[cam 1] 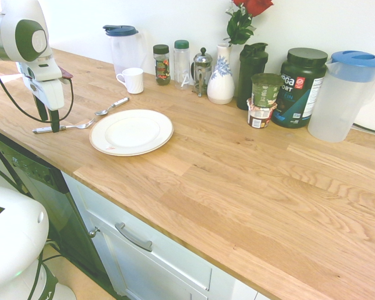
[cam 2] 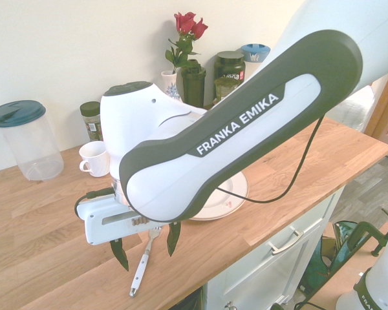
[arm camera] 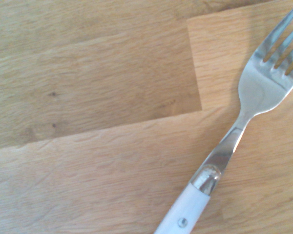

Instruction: Put the fork into the plate

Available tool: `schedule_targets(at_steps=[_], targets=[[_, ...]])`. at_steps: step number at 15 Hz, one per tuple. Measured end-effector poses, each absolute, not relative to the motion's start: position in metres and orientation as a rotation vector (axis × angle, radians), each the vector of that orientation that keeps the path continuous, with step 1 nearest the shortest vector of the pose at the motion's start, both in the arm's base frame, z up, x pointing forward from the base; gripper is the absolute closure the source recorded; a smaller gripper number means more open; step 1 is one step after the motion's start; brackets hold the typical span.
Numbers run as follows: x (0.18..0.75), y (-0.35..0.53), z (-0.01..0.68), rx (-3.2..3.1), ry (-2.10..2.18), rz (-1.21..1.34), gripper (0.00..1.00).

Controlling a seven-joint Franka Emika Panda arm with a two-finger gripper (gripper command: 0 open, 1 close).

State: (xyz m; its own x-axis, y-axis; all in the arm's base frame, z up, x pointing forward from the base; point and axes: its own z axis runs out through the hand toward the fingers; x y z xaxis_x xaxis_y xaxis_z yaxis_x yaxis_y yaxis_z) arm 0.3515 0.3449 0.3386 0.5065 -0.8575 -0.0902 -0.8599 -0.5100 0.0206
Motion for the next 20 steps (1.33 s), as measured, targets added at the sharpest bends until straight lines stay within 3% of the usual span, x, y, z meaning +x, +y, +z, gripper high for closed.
schedule_targets(at_steps=[20], targets=[[0.365,0.364,0.320,-2.715,1.540,0.137,1.00]])
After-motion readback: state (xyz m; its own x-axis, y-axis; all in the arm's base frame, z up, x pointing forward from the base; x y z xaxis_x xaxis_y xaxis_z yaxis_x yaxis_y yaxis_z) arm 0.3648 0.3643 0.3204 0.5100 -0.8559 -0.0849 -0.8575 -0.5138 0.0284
